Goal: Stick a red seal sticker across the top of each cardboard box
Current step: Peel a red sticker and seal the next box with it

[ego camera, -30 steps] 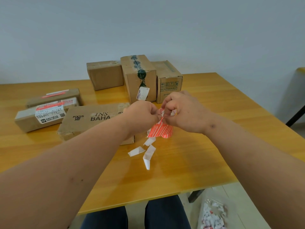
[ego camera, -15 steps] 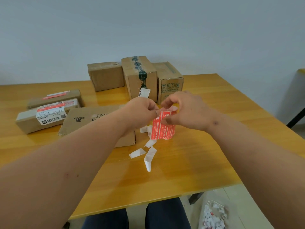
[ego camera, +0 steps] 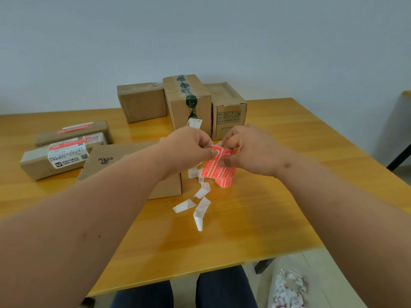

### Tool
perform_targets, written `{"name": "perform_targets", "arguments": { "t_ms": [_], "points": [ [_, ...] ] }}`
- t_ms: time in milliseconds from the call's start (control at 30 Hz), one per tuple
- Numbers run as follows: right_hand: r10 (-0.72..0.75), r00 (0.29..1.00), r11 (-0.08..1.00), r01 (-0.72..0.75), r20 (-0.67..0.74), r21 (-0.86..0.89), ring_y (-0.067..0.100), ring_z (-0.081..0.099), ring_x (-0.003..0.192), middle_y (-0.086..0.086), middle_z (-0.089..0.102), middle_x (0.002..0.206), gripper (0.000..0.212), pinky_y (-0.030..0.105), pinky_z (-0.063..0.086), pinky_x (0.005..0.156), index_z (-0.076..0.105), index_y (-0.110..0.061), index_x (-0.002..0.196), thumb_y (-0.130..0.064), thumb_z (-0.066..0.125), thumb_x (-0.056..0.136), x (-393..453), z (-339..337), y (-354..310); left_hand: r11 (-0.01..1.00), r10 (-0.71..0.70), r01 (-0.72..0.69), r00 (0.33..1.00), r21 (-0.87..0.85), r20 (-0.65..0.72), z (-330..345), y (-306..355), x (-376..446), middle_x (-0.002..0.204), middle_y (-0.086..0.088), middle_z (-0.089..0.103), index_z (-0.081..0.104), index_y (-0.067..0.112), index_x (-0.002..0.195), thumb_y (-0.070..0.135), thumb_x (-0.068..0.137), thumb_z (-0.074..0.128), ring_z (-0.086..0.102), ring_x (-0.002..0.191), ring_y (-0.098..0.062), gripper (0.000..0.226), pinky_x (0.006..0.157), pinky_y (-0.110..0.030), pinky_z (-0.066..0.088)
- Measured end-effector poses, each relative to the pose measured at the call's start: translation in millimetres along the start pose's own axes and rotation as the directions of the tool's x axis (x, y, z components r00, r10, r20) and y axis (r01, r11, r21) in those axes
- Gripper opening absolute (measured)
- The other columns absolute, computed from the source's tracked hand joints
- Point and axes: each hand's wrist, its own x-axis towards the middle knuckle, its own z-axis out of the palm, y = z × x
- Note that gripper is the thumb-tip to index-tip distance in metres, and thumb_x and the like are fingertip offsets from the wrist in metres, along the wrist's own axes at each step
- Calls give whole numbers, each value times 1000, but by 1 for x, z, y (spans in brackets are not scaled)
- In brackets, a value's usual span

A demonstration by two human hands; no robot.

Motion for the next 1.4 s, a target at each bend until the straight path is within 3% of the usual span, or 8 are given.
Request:
{"name": "perform_targets", "arguments": {
  "t_ms": [67,267,467,667,800,933,1133,1400],
  "points": [
    [-6,1000,999,6,9,-34,17,37,115,-19,50,105,9,47,32,99,69,-38,85,-46,69,81,1,2,1,999,-5,6,1000,39,-19,3,0,0,90,-12,70,66,17,81,32,94,59,63,83,-24,21,85,-42,53],
    [-44,998,999,43,-52,-14,16,38,112,-17,54,105,17,44,33,96,72,-30,84,-46,70,79,3,5,2,995,-65,63,998,-81,-23,5,-4,2,97,-19,69,64,0,94,27,97,55,56,79,-21,28,73,-34,49],
    [-45,997,999,45,-68,8,15,40,110,-15,52,100,15,44,36,94,69,-30,81,-45,68,81,2,4,2,976,-96,103,994,-190,46,-1,-6,0,92,-1,70,69,15,92,45,92,58,60,90,-10,33,70,-22,43],
    [5,1000,999,-4,-22,53,14,43,107,-13,59,100,19,45,36,98,68,-31,78,-49,74,75,1,4,0,988,-78,79,997,-133,8,0,-5,1,81,1,70,69,18,77,28,91,65,63,81,-12,17,66,-24,48],
    [17,1000,999,-16,-19,35,14,38,115,-19,54,102,14,46,31,102,65,-37,74,-46,74,76,3,4,0,990,-69,68,998,-126,1,0,-4,2,87,-2,71,70,11,90,29,93,63,66,89,-16,19,80,-30,52],
    [-17,999,1000,17,-39,-4,13,36,115,-22,51,101,13,40,27,96,68,-35,76,-47,72,77,3,3,-1,990,-70,69,998,-121,-4,2,-3,2,93,-8,70,67,5,98,27,95,59,65,93,-21,23,78,-29,51],
    [-34,998,999,34,-59,10,13,37,114,-20,57,102,17,41,27,98,61,-37,70,-47,73,76,2,3,-3,982,-108,103,994,-155,-25,2,-6,6,92,-7,70,66,4,99,27,96,57,61,81,-13,25,66,-23,46],
    [8,999,996,-3,-50,87,8,48,103,-14,64,98,13,41,31,98,71,-30,72,-42,76,75,4,1,0,991,-62,60,998,-120,-13,-4,-6,2,77,-2,67,69,7,93,37,92,62,57,65,-12,31,60,-25,48]
  ]
}}
